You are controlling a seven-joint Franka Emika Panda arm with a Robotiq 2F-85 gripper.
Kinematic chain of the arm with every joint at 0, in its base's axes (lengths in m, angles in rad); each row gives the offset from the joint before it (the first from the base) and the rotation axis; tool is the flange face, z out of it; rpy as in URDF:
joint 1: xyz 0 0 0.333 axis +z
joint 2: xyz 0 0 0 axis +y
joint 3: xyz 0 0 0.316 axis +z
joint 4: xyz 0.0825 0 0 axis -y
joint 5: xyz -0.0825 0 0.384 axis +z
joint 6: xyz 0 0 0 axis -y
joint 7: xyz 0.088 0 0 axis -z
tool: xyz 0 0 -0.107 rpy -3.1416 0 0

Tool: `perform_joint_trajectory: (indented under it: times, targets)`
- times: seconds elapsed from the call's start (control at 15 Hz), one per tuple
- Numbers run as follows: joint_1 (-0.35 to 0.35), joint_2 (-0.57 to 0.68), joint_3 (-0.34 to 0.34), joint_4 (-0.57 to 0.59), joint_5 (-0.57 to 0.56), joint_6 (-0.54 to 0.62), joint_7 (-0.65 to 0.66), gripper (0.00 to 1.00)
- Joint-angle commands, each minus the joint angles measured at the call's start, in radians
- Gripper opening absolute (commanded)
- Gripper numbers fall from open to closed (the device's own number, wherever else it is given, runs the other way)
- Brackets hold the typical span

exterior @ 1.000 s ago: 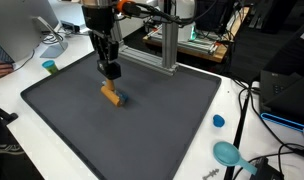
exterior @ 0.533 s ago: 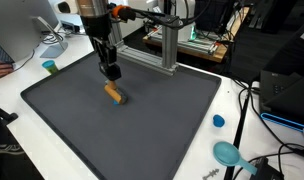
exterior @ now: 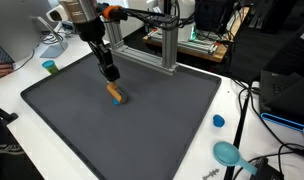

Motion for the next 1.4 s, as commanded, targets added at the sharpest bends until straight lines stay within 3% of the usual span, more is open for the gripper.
perform_joint_trajectory:
  times: [0.0,0.73,1.2,1.33]
  targets:
    - [-0.021,0.092,0.011,0.081,0.037,-0.107,-0.025,0.21]
    - [-0.036,0.189,0.01,0.232,0.063,-0.312,-0.016,0.21]
    - [-0.034,0.23,0.014,0.267,0.068,-0.355,-0.018,0.21]
    - [-0.028,0.193,0.017,0.253,0.07,-0.361,-0.023,0.21]
